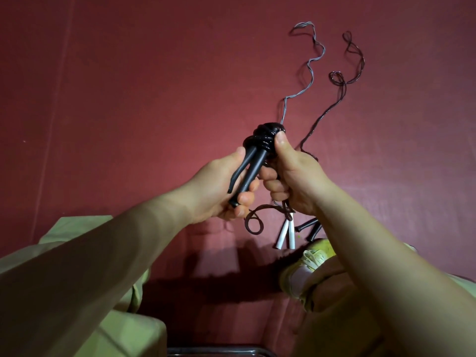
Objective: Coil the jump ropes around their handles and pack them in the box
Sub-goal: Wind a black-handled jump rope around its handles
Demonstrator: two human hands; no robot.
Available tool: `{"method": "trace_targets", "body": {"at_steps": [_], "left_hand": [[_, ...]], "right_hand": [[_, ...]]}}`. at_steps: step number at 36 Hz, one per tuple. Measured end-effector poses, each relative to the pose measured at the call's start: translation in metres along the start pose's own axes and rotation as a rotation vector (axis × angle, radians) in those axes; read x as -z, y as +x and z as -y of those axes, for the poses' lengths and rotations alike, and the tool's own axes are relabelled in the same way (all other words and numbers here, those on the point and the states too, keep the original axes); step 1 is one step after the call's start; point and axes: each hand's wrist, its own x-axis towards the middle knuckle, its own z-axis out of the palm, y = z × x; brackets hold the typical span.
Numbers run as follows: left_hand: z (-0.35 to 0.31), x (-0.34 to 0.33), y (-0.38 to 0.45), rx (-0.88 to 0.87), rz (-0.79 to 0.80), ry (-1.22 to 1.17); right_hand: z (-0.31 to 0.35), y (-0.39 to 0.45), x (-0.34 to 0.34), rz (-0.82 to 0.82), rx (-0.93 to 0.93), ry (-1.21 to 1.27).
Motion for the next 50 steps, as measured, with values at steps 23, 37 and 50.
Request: {"method": "trace_targets", "body": {"at_steps": [23, 37, 50], "left_hand": [[0.014, 0.020, 0.015, -0.115, -0.430, 1.259], [0.018, 0.013, 0.012, -0.180, -0.391, 1.172], [0.009, 0.010, -0.003, 0.215, 0.563, -0.307]], "right_hand": [[-0.028, 0.011, -0.002, -0.050, -0.198, -0.235], [-0.015, 0.008, 0.000, -0.182, -0.082, -0.254], [-0.010, 0.001, 0.001, -0.061, 0.192, -0.041]]}}
